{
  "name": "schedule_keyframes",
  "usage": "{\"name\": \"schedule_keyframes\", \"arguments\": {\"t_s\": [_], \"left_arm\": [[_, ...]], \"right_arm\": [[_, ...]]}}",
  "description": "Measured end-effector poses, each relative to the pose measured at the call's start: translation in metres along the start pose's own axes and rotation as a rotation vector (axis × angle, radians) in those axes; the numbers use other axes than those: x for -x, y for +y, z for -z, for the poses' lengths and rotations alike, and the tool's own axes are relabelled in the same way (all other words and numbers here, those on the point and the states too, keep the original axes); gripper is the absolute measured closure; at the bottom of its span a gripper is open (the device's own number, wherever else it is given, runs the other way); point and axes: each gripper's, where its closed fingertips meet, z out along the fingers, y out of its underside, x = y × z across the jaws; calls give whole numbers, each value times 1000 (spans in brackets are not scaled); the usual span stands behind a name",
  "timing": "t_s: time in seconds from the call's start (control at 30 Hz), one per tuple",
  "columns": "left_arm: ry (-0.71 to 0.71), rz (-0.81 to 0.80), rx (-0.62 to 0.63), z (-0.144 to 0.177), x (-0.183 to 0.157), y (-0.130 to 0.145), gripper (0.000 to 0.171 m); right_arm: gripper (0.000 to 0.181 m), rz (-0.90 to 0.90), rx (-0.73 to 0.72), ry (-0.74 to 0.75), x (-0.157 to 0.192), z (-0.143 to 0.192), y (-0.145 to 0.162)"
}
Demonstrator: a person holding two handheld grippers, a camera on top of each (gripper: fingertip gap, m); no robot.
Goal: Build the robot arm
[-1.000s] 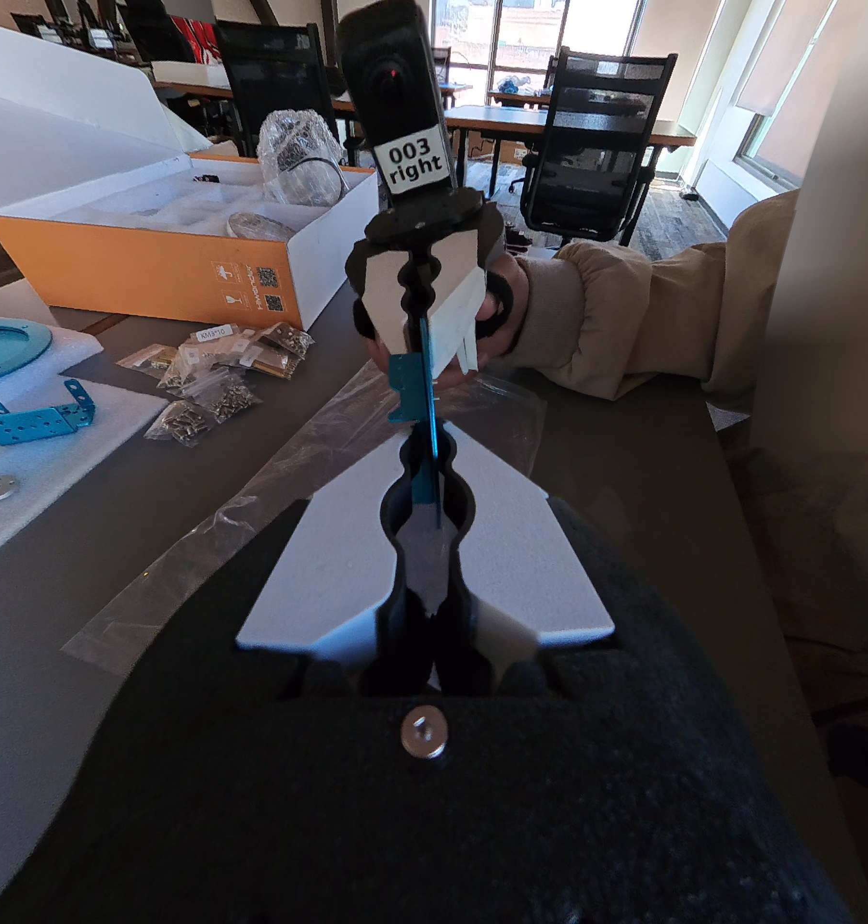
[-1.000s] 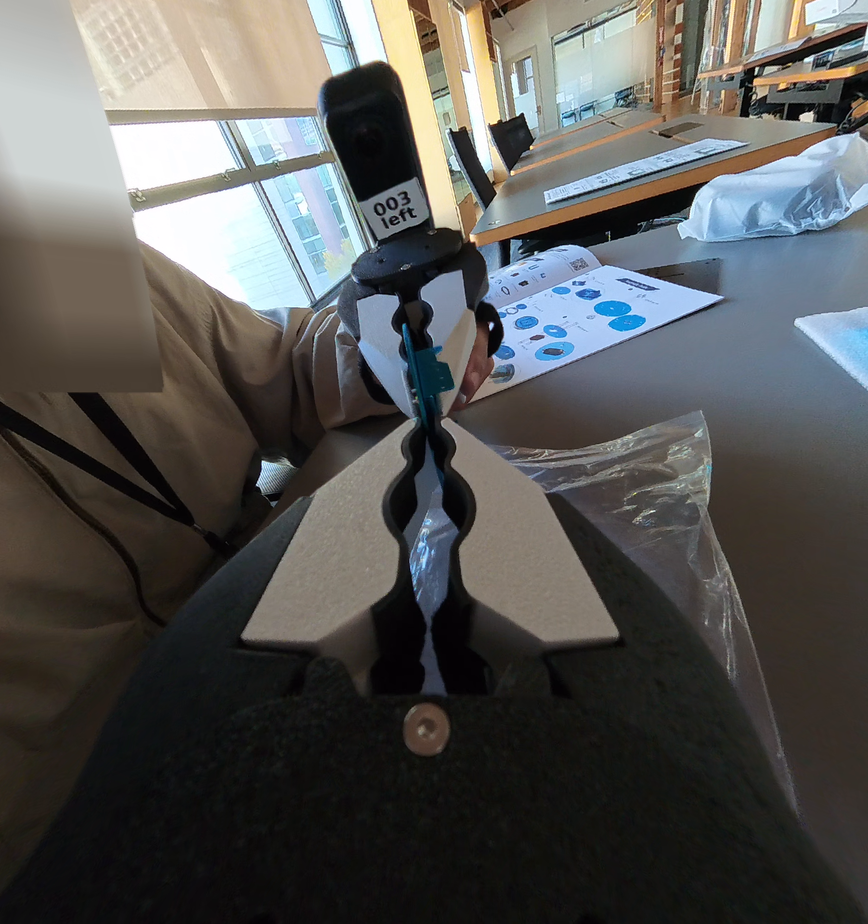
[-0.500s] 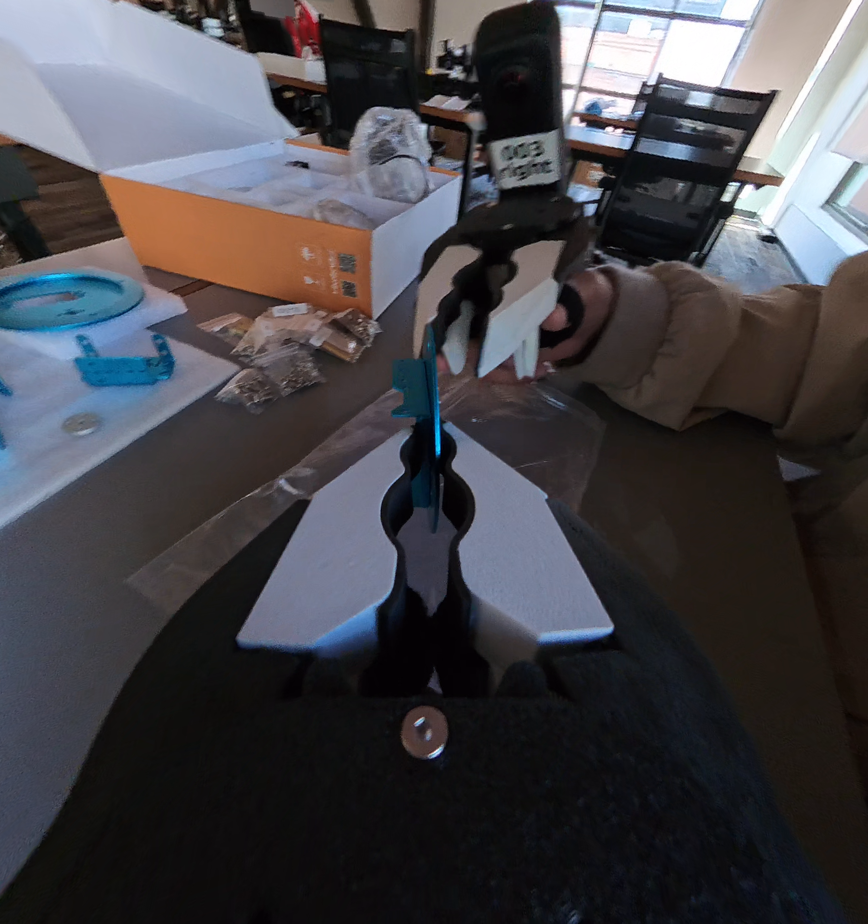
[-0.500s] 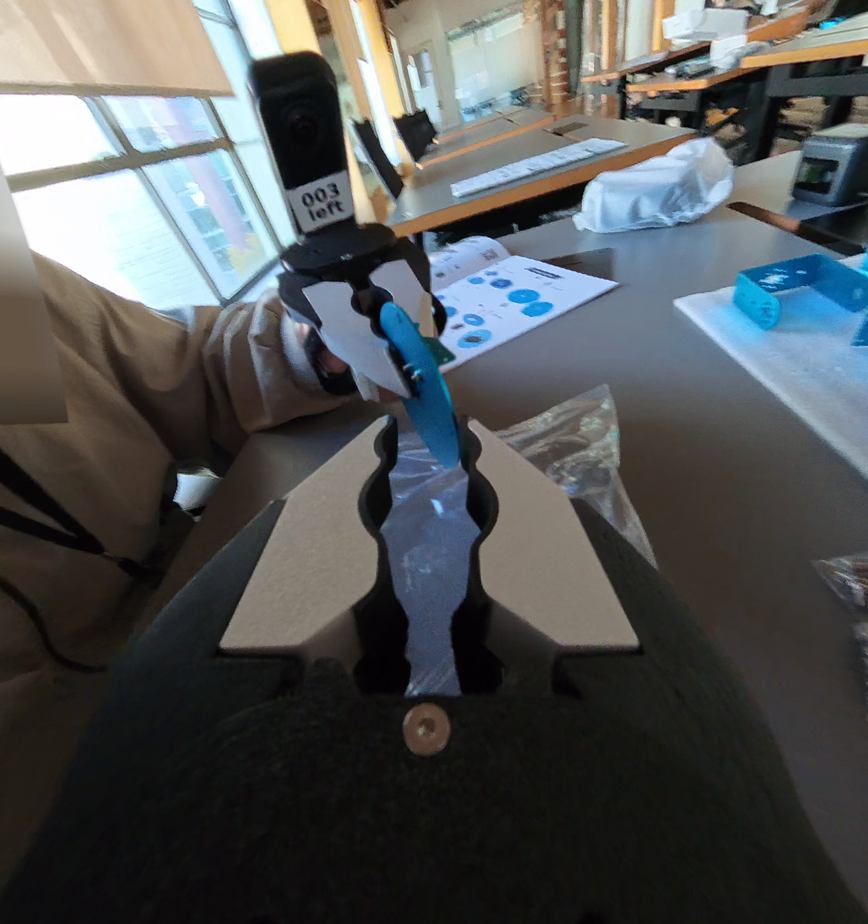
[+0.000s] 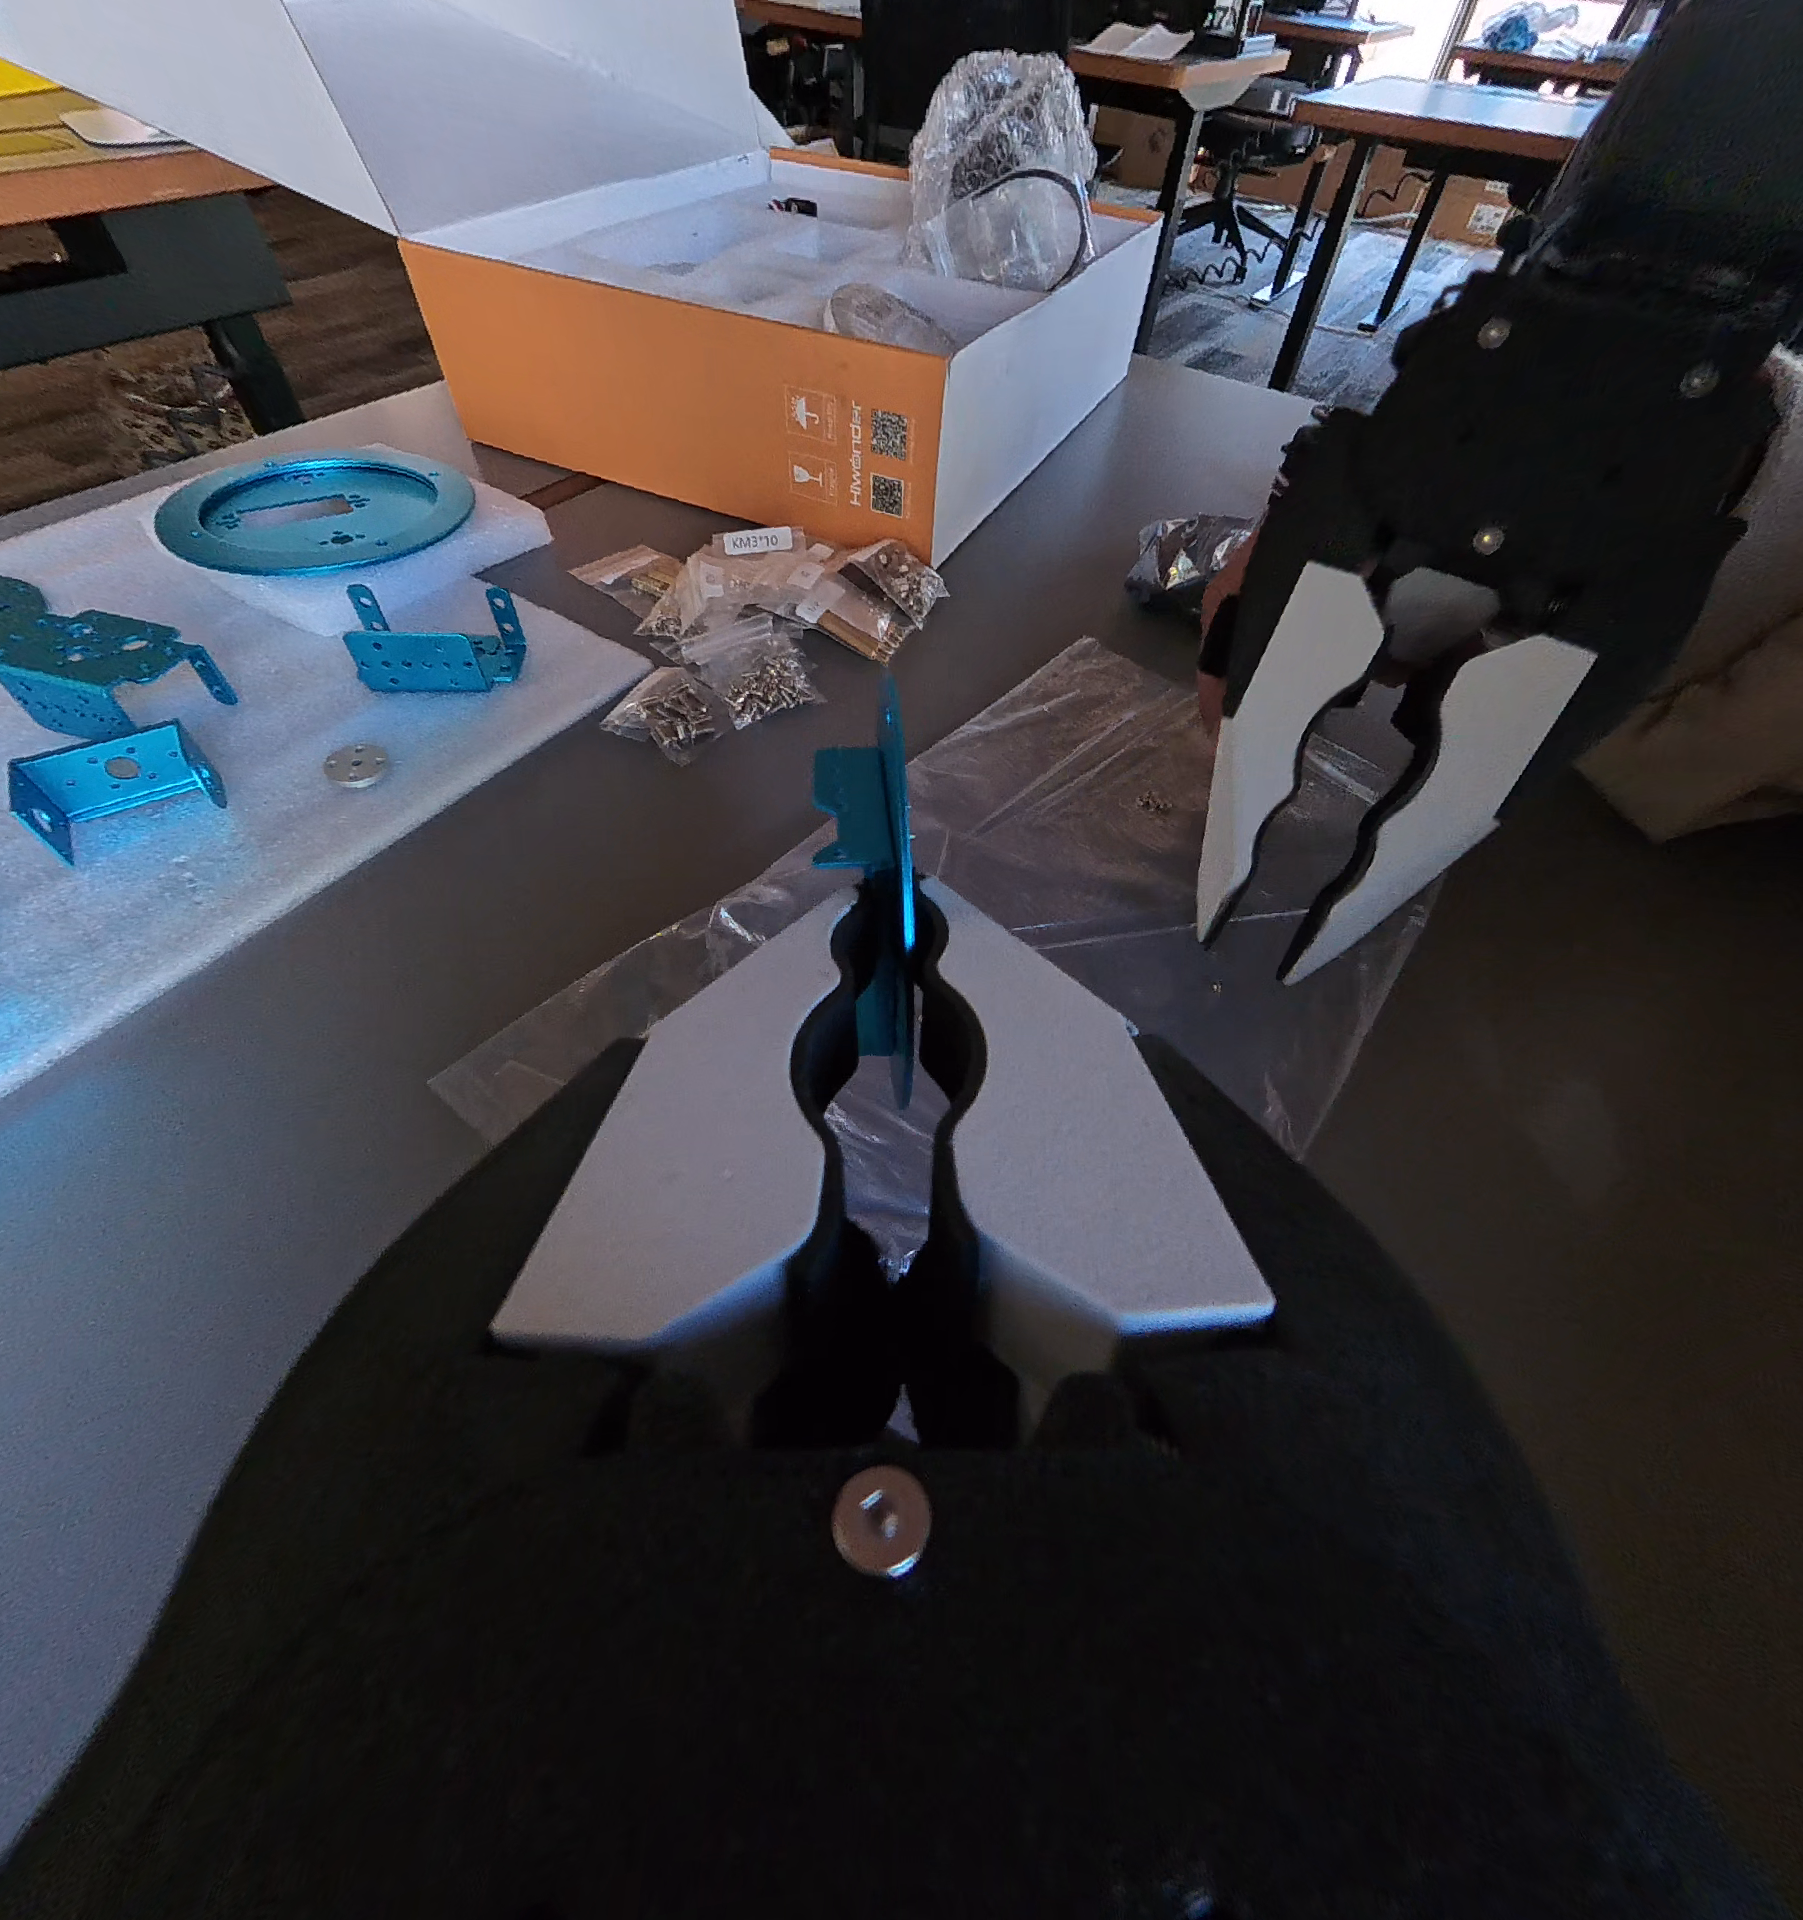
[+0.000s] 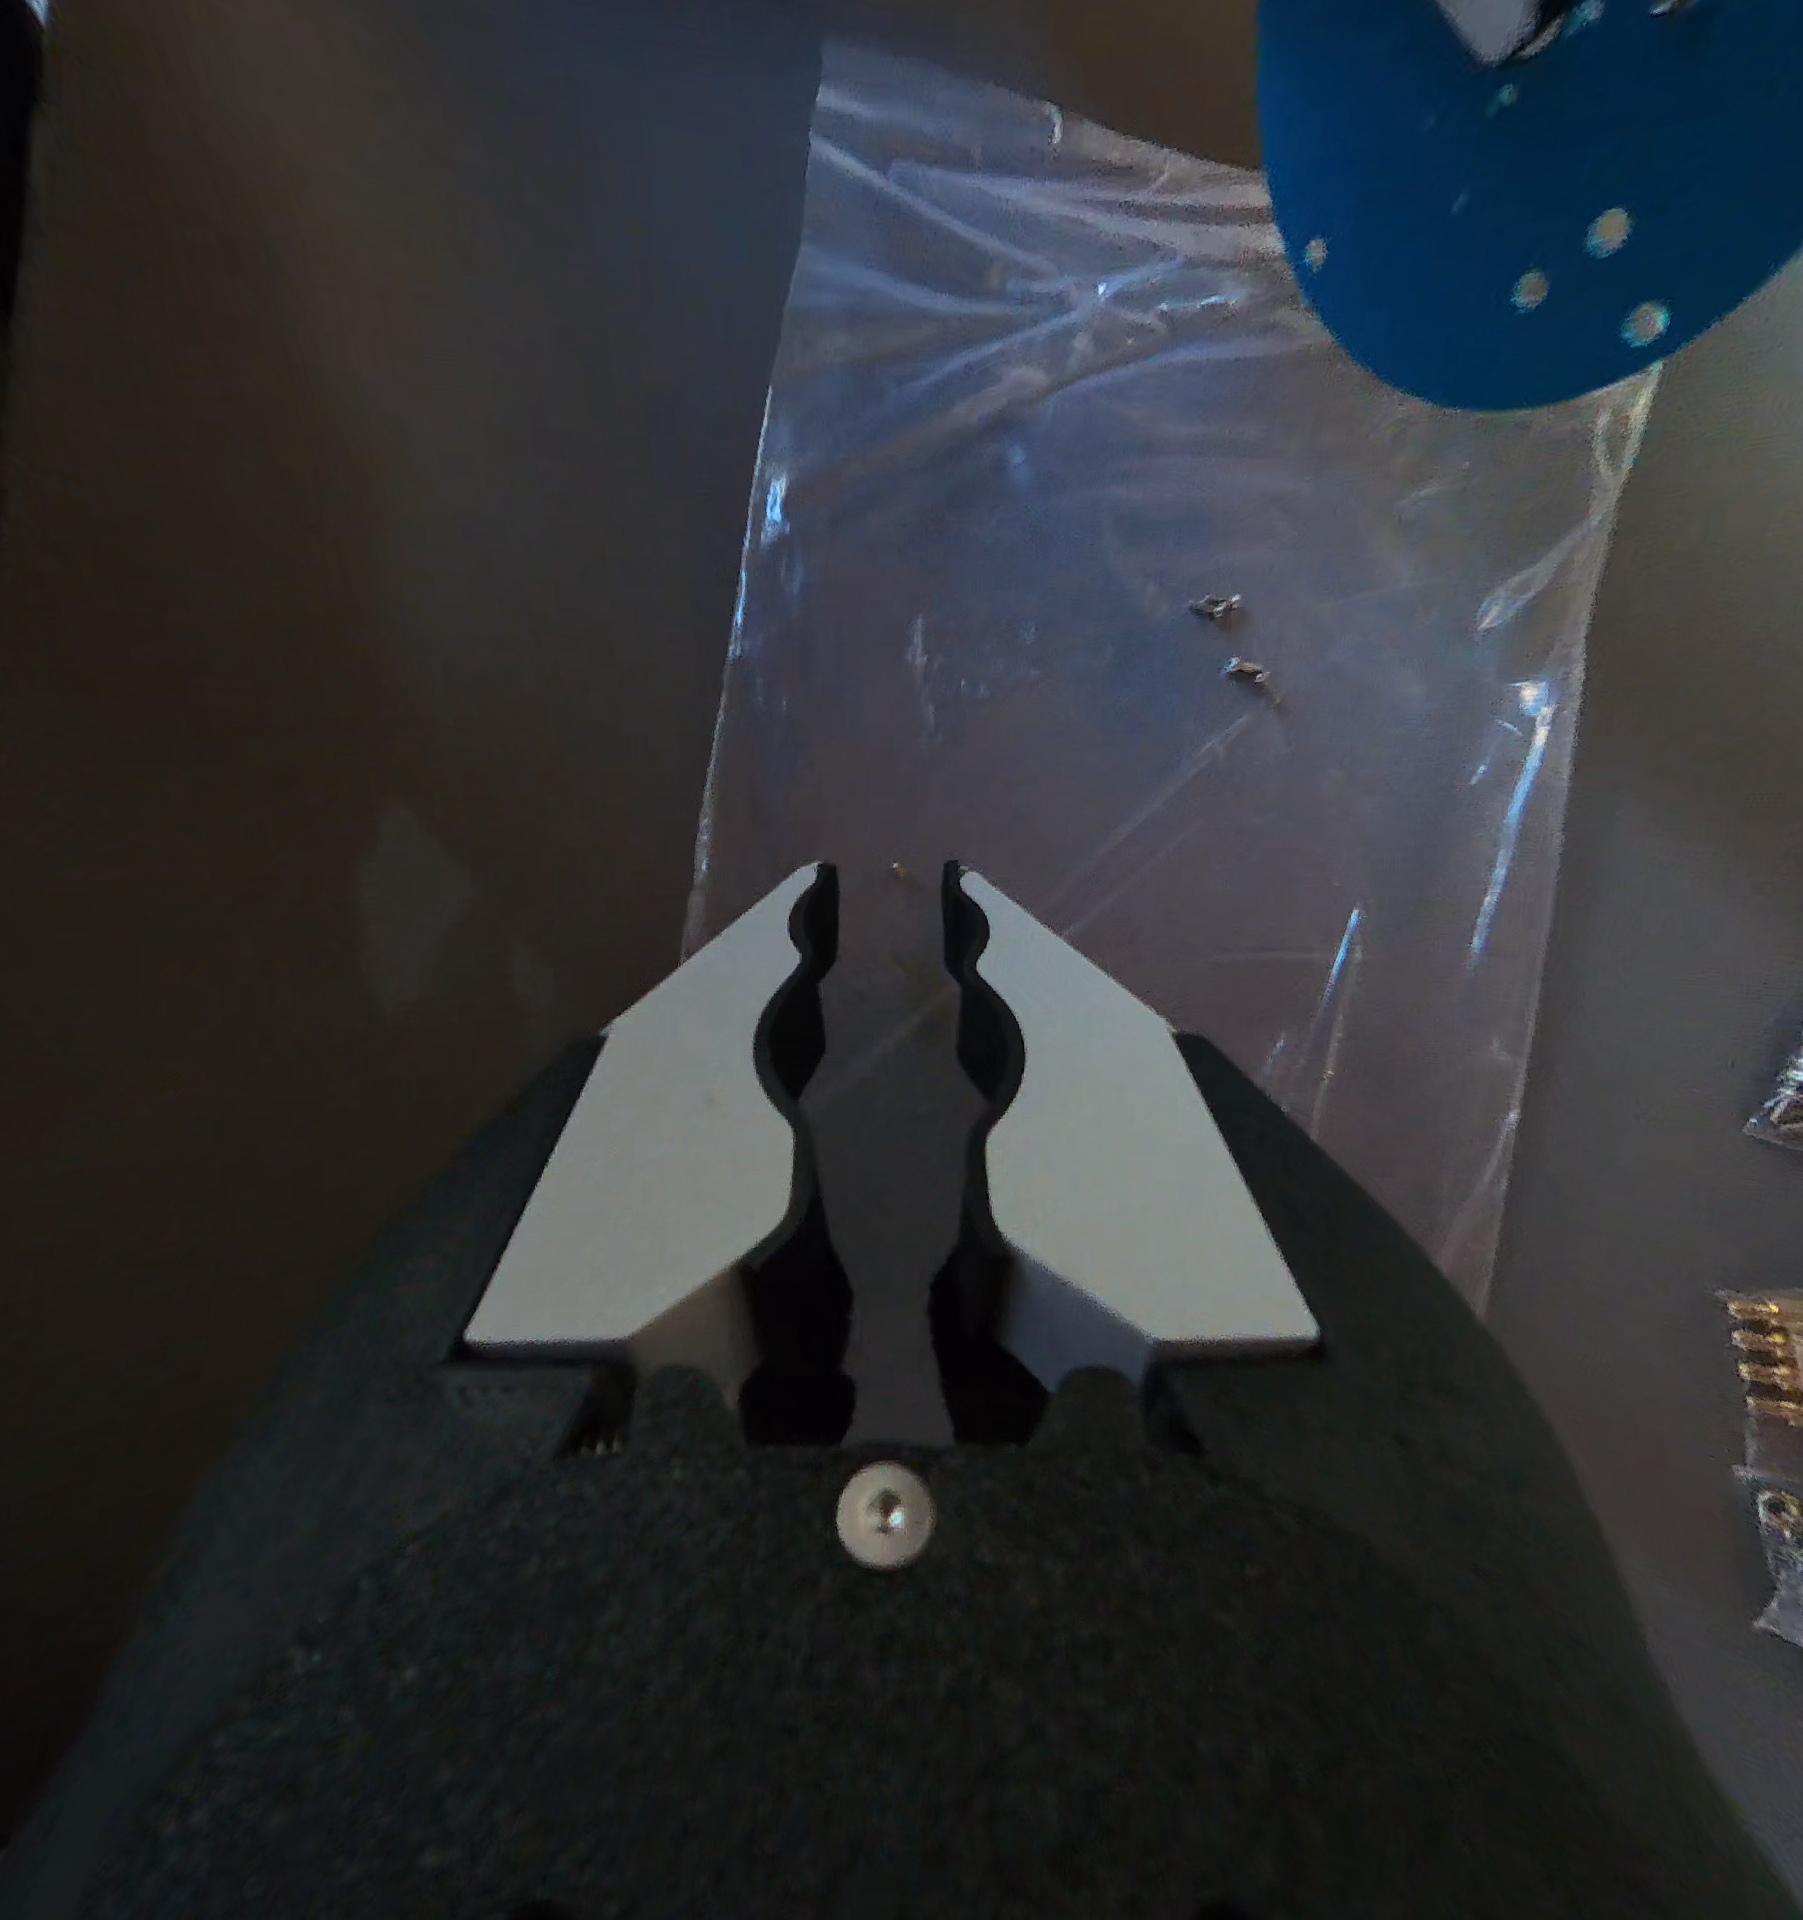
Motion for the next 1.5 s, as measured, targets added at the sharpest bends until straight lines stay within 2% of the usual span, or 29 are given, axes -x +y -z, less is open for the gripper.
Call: {"name": "schedule_keyframes", "arguments": {"t_s": [0.17, 0.3, 0.37, 0.43, 0.53, 0.6, 0.63, 0.7, 0.73, 0.83, 0.93, 1.13, 1.5], "left_arm": [[-2, -23, 9, -1, -2, 1, 169], [1, -12, 17, -2, -1, 4, 169], [-5, -3, 15, -2, 1, 4, 169], [-12, 19, 22, -4, 4, 7, 169], [-33, 36, 14, -2, 10, 6, 169], [-40, 61, 9, 0, 13, 5, 169], [-36, 77, 6, 0, 14, 5, 169], [-21, 110, 6, -1, 13, 6, 169], [-12, 125, 12, -2, 12, 8, 169], [16, 147, 26, -4, 7, 11, 169], [8, 105, 40, -5, 4, 13, 169], [-10, 40, 33, -1, -2, 6, 169], [18, 61, 45, -4, -7, 10, 169]], "right_arm": [[166, 2, 37, 29, -4, -6, 3], [169, -9, 9, 43, -3, 0, 2], [168, -77, 30, 65, -6, -1, 7], [158, -195, 19, 64, 2, -3, 4], [157, -349, 7, 297, -3, 5, 5], [168, -437, -60, 445, -6, 19, -5], [165, -468, -89, 456, -3, 20, -14], [160, -508, -25, 474, 1, 16, -17], [167, -513, 20, 500, 0, 16, -16], [169, -531, 81, 528, -4, 17, -18], [166, -562, 170, 519, -9, 16, -7], [165, -602, 238, 425, -5, -2, 2], [170, -624, 222, 378, -1, -12, 7]]}}
